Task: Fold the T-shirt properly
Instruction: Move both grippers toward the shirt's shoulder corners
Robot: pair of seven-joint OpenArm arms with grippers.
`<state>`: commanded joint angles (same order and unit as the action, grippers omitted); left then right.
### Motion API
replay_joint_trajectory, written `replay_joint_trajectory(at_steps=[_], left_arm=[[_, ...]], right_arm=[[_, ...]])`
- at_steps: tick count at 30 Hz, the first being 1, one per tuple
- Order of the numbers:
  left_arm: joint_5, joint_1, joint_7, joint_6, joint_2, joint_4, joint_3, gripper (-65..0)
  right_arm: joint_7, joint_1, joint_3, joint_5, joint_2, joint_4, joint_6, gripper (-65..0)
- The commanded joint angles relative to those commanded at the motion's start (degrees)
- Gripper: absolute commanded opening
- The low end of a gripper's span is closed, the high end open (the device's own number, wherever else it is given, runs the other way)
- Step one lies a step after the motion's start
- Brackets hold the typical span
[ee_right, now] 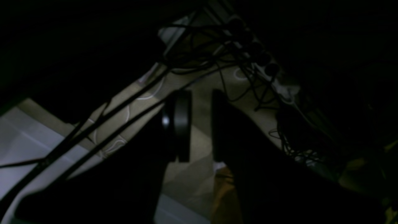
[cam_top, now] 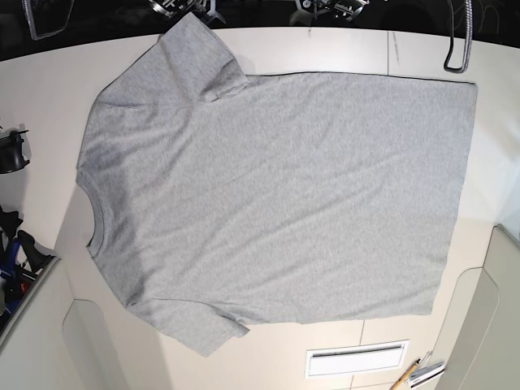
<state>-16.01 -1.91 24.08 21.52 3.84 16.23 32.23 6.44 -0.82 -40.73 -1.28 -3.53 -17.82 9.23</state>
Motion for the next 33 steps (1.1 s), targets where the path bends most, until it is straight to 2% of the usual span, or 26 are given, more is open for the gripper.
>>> replay_joint_trajectory(at_steps=[4, 10, 14, 19, 23, 26, 33], left_arm=[[0.0, -0.02, 0.0, 2.36, 0.02, 0.0, 0.0, -50.5], [0.0, -1.01, 2.51, 2.32, 0.35, 0.04, 0.0, -50.5], [-0.07, -3.87, 2.54, 2.32, 3.02, 3.93, -0.87, -50.5], [-0.02, -11.28, 2.84, 2.34, 6.86, 14.16, -9.01, -50.5], [-0.02, -19.34, 6.47, 2.38, 8.39, 24.06, -17.94, -50.5], [-0.04, -25.51, 8.37, 6.95, 8.72, 31.91, -23.58, -50.5], [-1.07, -36.46, 8.35, 7.45, 8.72, 47.36, -31.23, -50.5]], right_arm=[[-0.02, 0.0, 0.0, -0.02, -0.28, -1.31, -0.02, -54.6], [0.02, -0.98, 0.0, -0.26, -0.96, -2.36, 0.0, -54.6], [0.02, -4.61, 0.0, -0.26, -3.67, -5.9, 0.0, -54.6], [0.02, -10.67, 0.0, -0.28, -8.94, -14.23, -0.02, -54.6], [2.03, -15.54, 0.0, -0.24, -13.0, -21.77, 0.24, -54.6], [3.28, -19.15, 0.0, -0.22, -16.22, -27.74, 1.11, -54.6], [6.91, -27.74, 0.0, 0.07, -23.85, -44.0, 1.03, -54.6]])
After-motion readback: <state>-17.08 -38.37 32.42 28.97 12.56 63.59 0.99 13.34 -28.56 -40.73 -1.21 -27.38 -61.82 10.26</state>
